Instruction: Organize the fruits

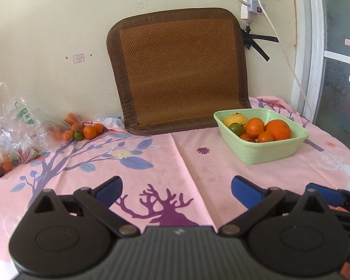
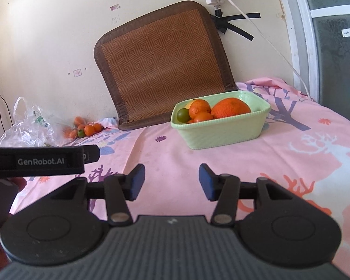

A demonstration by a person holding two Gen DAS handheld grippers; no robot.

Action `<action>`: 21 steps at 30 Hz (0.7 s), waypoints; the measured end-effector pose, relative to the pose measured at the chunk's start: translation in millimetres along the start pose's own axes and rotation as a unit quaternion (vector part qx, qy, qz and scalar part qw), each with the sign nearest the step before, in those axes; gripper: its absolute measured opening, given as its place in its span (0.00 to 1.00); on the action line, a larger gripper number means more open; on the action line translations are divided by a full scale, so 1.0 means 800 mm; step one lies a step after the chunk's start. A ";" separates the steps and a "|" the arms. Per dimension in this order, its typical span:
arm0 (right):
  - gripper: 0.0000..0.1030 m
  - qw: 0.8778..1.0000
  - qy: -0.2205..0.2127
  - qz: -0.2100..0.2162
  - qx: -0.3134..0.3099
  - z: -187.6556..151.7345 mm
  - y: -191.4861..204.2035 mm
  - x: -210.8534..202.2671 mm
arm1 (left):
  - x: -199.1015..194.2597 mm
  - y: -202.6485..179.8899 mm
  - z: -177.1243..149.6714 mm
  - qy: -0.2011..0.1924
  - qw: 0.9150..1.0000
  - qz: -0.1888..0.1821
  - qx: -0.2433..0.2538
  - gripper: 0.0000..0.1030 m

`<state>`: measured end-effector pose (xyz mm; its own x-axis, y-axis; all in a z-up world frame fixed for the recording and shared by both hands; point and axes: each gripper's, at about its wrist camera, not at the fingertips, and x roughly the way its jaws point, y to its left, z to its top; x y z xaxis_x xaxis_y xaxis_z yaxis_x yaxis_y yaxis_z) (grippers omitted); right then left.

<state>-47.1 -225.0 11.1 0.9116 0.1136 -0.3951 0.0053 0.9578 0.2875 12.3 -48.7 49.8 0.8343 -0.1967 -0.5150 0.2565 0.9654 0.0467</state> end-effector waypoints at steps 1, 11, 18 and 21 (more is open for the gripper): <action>0.52 1.000 0.001 0.000 0.001 0.000 0.000 0.000 | 0.001 0.000 0.000 0.001 1.000 0.003 0.001 1.00; 0.53 1.000 0.008 -0.001 0.009 -0.003 -0.004 0.004 | 0.014 0.007 -0.002 0.023 0.999 0.019 -0.013 1.00; 0.53 1.000 0.014 -0.001 0.012 -0.004 -0.003 0.006 | 0.020 0.011 -0.005 0.039 0.999 0.021 -0.018 1.00; 0.53 1.000 0.014 -0.001 0.011 -0.004 -0.003 0.007 | 0.019 0.012 -0.005 0.039 0.999 0.019 -0.019 1.00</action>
<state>-43.8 -226.1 5.3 0.8994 0.1189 -0.4206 0.0172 0.9519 0.3058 25.6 -42.0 38.9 0.8021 -0.1474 -0.5787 0.2051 0.9781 0.0351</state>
